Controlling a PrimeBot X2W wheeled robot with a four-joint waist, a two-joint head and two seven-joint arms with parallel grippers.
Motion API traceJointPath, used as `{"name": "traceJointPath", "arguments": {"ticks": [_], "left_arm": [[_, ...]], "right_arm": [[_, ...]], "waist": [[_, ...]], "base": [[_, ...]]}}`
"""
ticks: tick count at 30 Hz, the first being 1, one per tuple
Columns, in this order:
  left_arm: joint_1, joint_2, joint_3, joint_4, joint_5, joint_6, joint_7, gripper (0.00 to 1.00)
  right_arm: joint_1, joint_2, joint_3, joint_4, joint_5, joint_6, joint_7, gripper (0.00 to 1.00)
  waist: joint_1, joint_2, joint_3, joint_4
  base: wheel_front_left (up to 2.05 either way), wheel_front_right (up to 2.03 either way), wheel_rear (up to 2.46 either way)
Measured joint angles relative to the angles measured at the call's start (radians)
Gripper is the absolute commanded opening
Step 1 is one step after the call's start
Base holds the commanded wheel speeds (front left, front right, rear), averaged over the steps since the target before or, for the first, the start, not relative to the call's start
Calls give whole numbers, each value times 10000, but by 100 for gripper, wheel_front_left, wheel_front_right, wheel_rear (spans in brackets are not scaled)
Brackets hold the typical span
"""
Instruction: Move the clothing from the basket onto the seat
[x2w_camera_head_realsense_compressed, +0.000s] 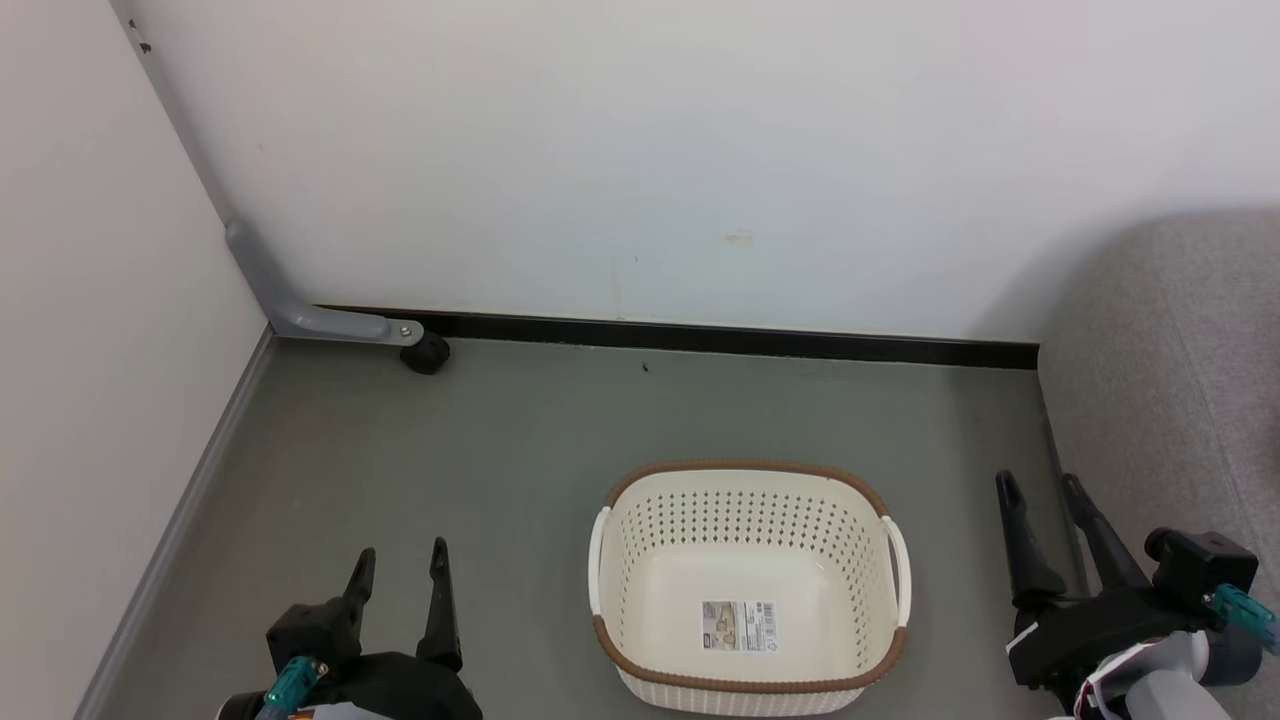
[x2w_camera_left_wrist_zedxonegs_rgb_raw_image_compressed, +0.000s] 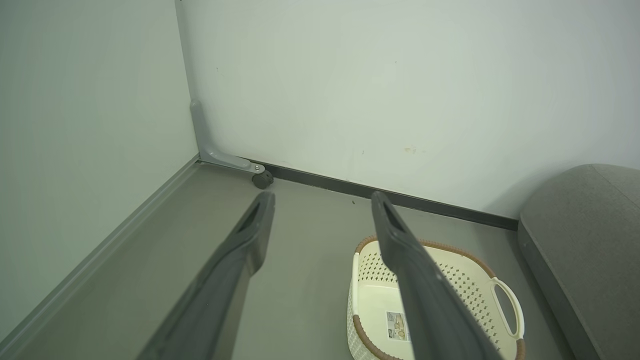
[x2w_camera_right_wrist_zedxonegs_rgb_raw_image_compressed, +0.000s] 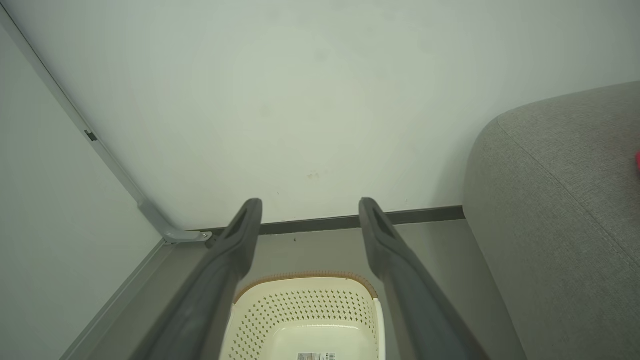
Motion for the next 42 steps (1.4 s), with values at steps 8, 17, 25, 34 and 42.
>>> {"name": "traceJointPath", "arguments": {"ticks": [8,17,25,34,42], "left_arm": [[42,-21,4,81,56,-128,8,0],[845,-84,-2,688,-134,-163,109,0],[842,-132,328,604,-982,-334,416,0],[838,-169,640,387,-1981,-447,759,0],[835,-201,932,174,-2871,-642,1080,0]], "right_arm": [[141,73,-40,81,-125,-2,2,0],[1025,362,-15,740,8,-2,104,0],[1004,372,-249,571,984,-2,445,0],[1004,430,-510,316,2040,-2,803,0],[1004,472,-725,52,2993,-2,1091,0]], "waist": [[0,-1,-58,-4],[0,0,-60,-15],[0,0,-27,-108],[1,0,5,-197],[1,0,37,-274]], "base": [[0,0,0],[0,0,0],[0,0,0],[0,0,0],[0,0,0]]}}
